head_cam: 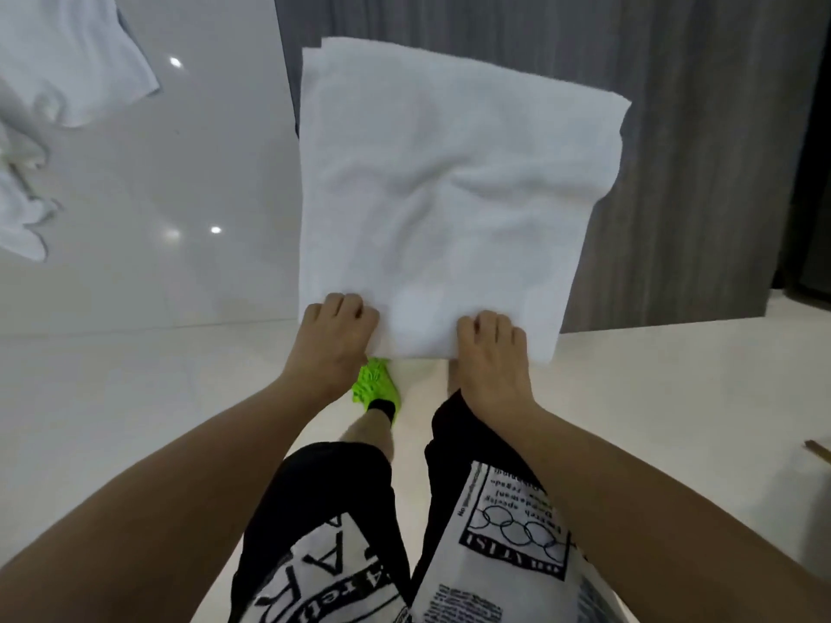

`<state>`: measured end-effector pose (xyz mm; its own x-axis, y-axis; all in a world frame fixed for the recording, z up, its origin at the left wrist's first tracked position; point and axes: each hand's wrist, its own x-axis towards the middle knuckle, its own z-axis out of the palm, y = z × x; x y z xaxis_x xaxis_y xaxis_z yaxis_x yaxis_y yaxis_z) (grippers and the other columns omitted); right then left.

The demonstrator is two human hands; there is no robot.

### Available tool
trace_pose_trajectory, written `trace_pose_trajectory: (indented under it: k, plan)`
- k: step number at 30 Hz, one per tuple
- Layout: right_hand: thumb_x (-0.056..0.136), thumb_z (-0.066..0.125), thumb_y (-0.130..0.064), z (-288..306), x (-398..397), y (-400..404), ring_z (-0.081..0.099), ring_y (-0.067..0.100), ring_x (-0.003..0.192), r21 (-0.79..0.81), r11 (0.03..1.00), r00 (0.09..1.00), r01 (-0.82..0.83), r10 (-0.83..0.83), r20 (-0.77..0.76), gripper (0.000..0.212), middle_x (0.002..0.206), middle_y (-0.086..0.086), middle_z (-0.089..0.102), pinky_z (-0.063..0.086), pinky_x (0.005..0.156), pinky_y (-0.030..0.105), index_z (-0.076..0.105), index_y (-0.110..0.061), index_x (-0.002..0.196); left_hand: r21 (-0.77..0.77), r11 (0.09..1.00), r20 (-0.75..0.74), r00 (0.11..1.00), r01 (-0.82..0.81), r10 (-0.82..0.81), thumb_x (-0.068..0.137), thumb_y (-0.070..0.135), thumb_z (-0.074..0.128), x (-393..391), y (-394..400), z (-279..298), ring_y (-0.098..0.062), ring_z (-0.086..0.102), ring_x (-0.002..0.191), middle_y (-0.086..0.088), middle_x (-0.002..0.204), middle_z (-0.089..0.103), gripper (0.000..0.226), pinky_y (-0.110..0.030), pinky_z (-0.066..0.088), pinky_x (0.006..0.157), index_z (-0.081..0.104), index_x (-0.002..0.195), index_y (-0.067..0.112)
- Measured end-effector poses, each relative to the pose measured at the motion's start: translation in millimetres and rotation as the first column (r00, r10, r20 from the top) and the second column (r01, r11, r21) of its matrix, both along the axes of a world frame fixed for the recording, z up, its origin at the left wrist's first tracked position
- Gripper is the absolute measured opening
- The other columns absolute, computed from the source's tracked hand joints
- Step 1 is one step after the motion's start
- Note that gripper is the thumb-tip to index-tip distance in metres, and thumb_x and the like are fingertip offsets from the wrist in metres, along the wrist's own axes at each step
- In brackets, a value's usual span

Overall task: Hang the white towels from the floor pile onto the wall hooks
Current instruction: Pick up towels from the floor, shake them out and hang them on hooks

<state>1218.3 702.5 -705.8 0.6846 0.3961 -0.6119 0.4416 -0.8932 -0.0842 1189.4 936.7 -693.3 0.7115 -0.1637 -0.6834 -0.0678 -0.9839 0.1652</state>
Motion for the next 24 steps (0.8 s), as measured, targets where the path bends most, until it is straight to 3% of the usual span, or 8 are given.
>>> trace_pose_trajectory:
  k: [4,6,8,12,14,18,21,24]
  plan:
    - [0.065,0.045,-0.001,-10.0,-7.4,1.8,0.047,0.031,0.082,0.029,0.999,0.978,0.031,-0.036,0.207,0.032,0.094,0.016,0.051,0.036,0.069,0.042,0.050,-0.007,0.096,-0.015,0.996,0.230,0.969,0.094,-0.088,0.064,0.011,0.065,-11.7,0.1,-10.3,-0.035,0.051,0.088,-0.012,0.095,0.055,0.030,-0.043,0.038,0.068,0.057,0.092,0.008]
    - [0.058,0.050,-0.005,-2.8,-8.6,2.6,0.047,0.031,0.082,0.060,0.998,0.984,0.035,-0.045,0.175,0.037,0.093,0.016,0.053,0.034,0.069,0.041,0.053,-0.005,0.095,-0.057,0.994,0.247,0.966,0.094,-0.077,0.070,0.009,0.063,-15.5,3.4,-0.4,-0.035,0.054,0.088,-0.013,0.093,0.058,0.017,-0.042,0.040,0.070,0.060,0.087,0.006]
    - [0.067,0.053,-0.005,9.5,-7.5,2.4,0.049,0.031,0.083,0.049,0.994,0.984,0.094,-0.101,0.147,0.029,0.093,0.013,0.055,0.034,0.071,0.039,0.055,-0.006,0.096,-0.094,0.995,0.239,0.971,0.039,-0.016,0.078,0.006,0.058,-13.5,6.4,14.7,-0.035,0.055,0.082,-0.013,0.085,0.060,0.007,-0.040,0.037,0.066,0.058,0.085,0.006]
    - [0.072,0.054,0.001,58.2,-5.4,9.7,0.050,0.031,0.089,0.153,0.943,0.932,0.297,-0.321,0.169,0.031,0.099,0.013,0.056,0.032,0.076,0.035,0.059,-0.005,0.102,-0.129,0.991,0.256,0.964,-0.046,0.078,0.082,0.006,0.053,0.8,12.3,65.4,-0.037,0.057,0.071,-0.011,0.082,0.060,0.018,-0.035,0.030,0.056,0.049,0.100,0.007]
    - [0.072,0.053,0.004,96.4,3.0,12.9,0.052,0.032,0.090,0.239,0.911,0.896,0.336,-0.387,0.215,0.036,0.100,0.014,0.057,0.032,0.077,0.036,0.061,-0.004,0.105,-0.158,0.985,0.295,0.948,-0.071,0.116,0.083,0.004,0.052,14.2,18.8,103.9,-0.037,0.057,0.071,-0.011,0.083,0.059,0.021,-0.036,0.034,0.056,0.046,0.103,0.007]
    - [0.077,0.059,-0.007,189.6,51.4,19.0,0.052,0.031,0.103,0.264,0.907,0.856,0.328,-0.403,0.323,0.041,0.113,0.010,0.054,0.035,0.087,0.036,0.056,-0.011,0.117,-0.180,0.983,0.445,0.887,-0.045,0.122,0.082,0.002,0.053,62.8,31.7,197.7,-0.033,0.058,0.074,-0.011,0.085,0.060,0.021,-0.039,0.048,0.065,0.054,0.102,0.010]
    - [0.075,0.062,-0.011,275.4,97.4,22.4,0.052,0.033,0.100,0.293,0.924,0.810,0.246,-0.362,0.462,0.032,0.108,0.011,0.055,0.035,0.085,0.038,0.056,-0.011,0.107,-0.131,0.990,0.561,0.820,-0.051,0.116,0.086,0.006,0.051,105.8,42.4,274.9,-0.028,0.058,0.078,-0.009,0.087,0.063,0.016,-0.038,0.051,0.071,0.060,0.097,0.011]
    - [0.075,0.056,-0.003,354.6,135.0,28.0,0.051,0.035,0.090,0.395,0.907,0.739,0.145,-0.365,0.567,0.025,0.101,0.014,0.055,0.033,0.076,0.037,0.057,-0.007,0.099,-0.166,0.981,0.686,0.703,-0.101,0.188,0.089,0.007,0.049,143.8,54.9,349.1,-0.031,0.058,0.080,-0.009,0.087,0.065,0.017,-0.033,0.043,0.067,0.064,0.094,0.012]
